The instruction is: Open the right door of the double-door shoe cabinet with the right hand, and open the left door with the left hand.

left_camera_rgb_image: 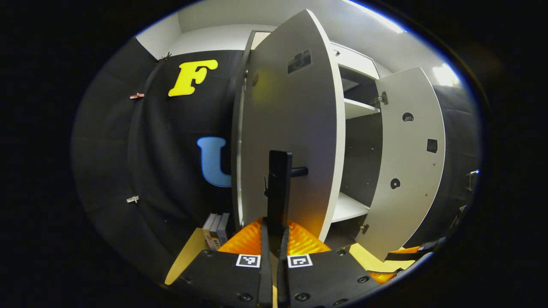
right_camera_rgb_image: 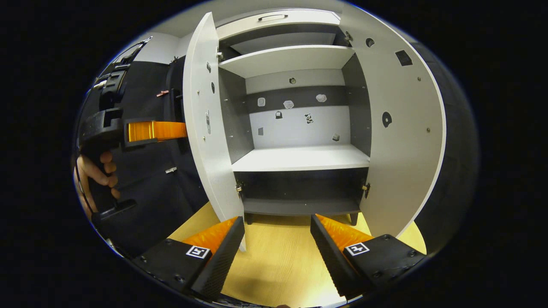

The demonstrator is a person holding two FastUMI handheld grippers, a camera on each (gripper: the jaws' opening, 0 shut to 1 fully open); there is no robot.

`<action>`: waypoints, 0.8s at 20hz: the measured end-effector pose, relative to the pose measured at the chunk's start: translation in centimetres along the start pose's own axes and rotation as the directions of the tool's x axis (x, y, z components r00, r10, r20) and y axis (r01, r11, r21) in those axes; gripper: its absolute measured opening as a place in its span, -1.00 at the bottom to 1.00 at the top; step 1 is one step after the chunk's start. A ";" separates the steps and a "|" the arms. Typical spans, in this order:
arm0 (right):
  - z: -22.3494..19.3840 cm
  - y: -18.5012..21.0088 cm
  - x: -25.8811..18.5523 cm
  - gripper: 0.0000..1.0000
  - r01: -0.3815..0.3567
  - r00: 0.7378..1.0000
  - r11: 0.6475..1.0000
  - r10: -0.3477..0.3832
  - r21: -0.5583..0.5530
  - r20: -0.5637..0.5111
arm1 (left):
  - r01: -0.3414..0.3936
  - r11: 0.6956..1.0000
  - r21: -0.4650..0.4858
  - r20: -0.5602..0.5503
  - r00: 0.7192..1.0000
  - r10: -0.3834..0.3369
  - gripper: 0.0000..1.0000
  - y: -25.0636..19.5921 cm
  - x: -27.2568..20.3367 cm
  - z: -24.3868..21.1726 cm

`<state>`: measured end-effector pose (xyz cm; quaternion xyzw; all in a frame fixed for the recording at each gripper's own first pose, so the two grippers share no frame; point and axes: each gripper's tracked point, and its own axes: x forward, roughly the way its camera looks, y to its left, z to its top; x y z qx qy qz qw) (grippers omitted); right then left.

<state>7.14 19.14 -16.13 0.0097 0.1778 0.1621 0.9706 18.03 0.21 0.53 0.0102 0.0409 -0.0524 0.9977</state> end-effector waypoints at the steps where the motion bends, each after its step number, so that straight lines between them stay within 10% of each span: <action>1: -0.1 0.1 0.1 0.97 0.004 1.000 1.000 -0.004 0.000 0.003 | -0.009 1.000 0.015 0.000 1.000 0.009 -0.82 1.0 -0.3 -0.1; 6: 0.6 -0.7 0.0 0.97 0.053 0.998 0.998 -0.054 0.018 0.034 | -0.156 0.986 0.057 0.016 0.988 0.155 -0.89 8.6 -1.4 0.5; 10: 1.7 -2.5 0.2 0.97 0.100 0.993 0.995 -0.100 0.008 0.060 | -0.063 0.991 -0.115 0.020 0.998 0.066 -0.90 7.7 -1.3 0.7; 16: 2.7 -4.5 -0.6 0.97 0.153 0.985 0.988 -0.153 0.017 0.077 | -0.146 0.987 0.060 0.022 0.989 0.145 -0.94 7.6 -4.2 0.6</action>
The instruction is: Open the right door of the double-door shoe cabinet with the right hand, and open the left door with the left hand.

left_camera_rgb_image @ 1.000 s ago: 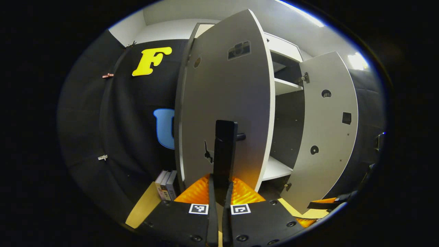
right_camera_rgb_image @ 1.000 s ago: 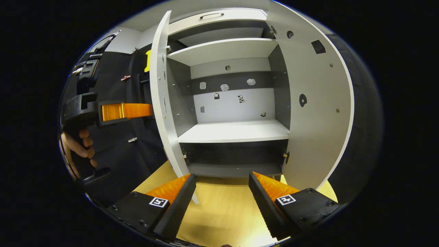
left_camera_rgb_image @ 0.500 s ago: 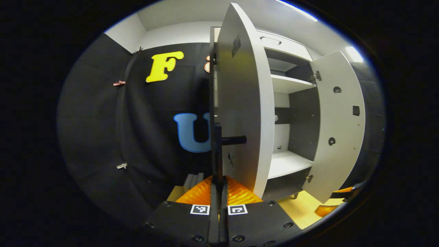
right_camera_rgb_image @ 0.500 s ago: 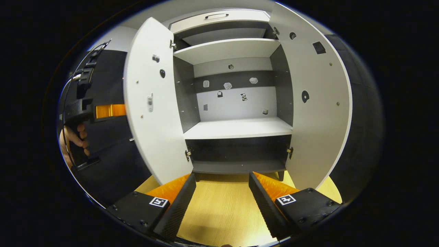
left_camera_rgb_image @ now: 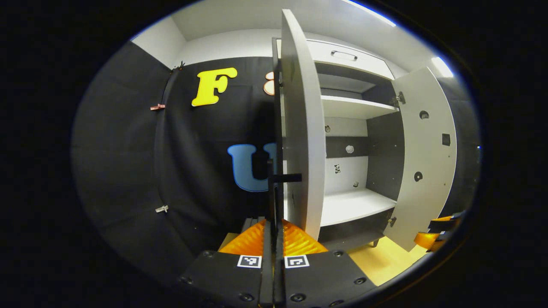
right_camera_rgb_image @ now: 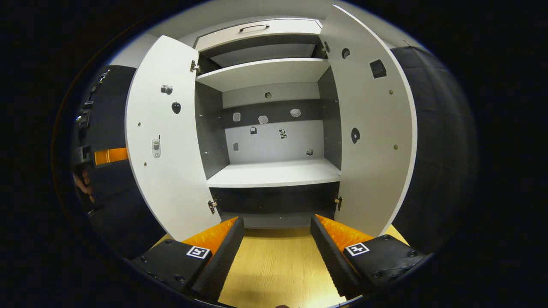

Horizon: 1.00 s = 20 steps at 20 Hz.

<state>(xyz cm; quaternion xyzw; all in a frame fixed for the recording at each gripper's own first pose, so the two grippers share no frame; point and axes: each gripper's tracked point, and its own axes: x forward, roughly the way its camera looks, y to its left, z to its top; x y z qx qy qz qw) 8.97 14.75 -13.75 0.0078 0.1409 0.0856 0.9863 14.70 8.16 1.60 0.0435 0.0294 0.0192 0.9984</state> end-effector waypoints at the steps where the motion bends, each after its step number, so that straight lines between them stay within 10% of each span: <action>1: 0.1 -0.3 -0.1 0.97 0.002 1.000 1.000 -0.002 0.002 -0.004 | -0.011 1.000 0.007 0.006 1.000 0.011 -0.89 -0.3 -0.8 0.2; 4: 1.2 -0.9 -0.5 0.97 0.013 1.000 1.000 -0.013 -0.001 0.018 | -0.024 1.000 0.009 0.034 0.999 0.024 -0.82 -2.0 -2.8 0.6; 10: 4.6 -1.9 -1.8 0.97 0.024 0.996 1.000 -0.025 0.005 0.083 | 0.041 0.999 -0.034 0.058 0.998 -0.039 0.51 -7.3 -4.8 -0.3; 15: 6.6 -3.2 -3.5 0.97 0.058 0.988 0.998 -0.057 -0.007 0.146 | 0.012 0.998 -0.064 0.079 0.997 -0.007 0.96 -8.8 -5.6 -0.9; 20: 5.1 -4.3 -4.4 0.96 0.084 0.988 0.996 -0.085 0.019 0.131 | -0.003 0.998 -0.059 0.071 0.997 0.008 0.96 -9.4 -6.2 -2.5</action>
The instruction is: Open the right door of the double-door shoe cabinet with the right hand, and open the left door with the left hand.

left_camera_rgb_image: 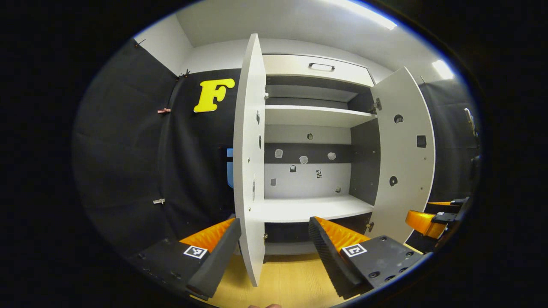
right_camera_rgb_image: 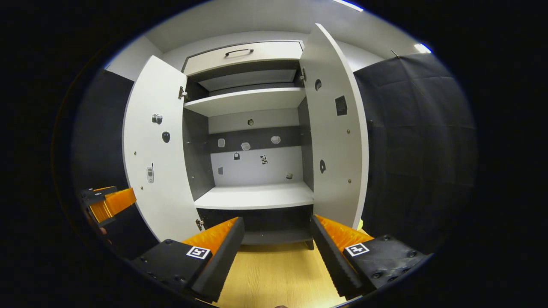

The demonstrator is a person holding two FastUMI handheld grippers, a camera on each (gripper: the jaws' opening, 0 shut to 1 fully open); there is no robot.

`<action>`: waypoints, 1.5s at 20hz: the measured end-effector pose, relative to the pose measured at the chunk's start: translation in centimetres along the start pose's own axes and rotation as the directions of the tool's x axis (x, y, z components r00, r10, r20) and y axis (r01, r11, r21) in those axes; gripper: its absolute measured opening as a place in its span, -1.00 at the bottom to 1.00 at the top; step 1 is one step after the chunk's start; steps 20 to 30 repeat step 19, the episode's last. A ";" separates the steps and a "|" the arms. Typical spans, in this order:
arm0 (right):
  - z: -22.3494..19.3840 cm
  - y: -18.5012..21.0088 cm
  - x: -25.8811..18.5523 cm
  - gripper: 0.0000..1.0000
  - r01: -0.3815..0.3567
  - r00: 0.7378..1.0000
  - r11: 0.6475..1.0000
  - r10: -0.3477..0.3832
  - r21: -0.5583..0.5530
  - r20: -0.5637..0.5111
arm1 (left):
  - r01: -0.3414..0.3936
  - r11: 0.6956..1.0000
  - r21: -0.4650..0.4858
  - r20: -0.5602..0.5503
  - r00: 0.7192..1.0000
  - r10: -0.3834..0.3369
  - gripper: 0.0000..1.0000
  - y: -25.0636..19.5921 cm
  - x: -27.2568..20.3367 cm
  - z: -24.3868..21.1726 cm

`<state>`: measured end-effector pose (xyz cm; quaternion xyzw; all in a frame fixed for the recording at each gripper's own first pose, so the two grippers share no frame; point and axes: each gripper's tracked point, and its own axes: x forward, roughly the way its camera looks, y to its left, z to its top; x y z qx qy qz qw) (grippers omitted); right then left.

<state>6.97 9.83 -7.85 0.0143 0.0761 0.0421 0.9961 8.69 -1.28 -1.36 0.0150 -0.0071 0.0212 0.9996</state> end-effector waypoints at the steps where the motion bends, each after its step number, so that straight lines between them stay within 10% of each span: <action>1: -0.4 -0.1 -0.1 0.97 0.002 1.000 1.000 -0.002 0.000 -0.013 | 0.003 1.000 0.005 -0.004 1.000 -0.003 0.96 -0.1 -0.1 -0.4; 30: -0.6 -0.2 0.2 0.97 -0.003 1.000 1.000 0.003 -0.017 0.005 | 0.047 0.999 0.007 -0.043 0.998 -0.047 0.96 -2.3 -0.6 -2.8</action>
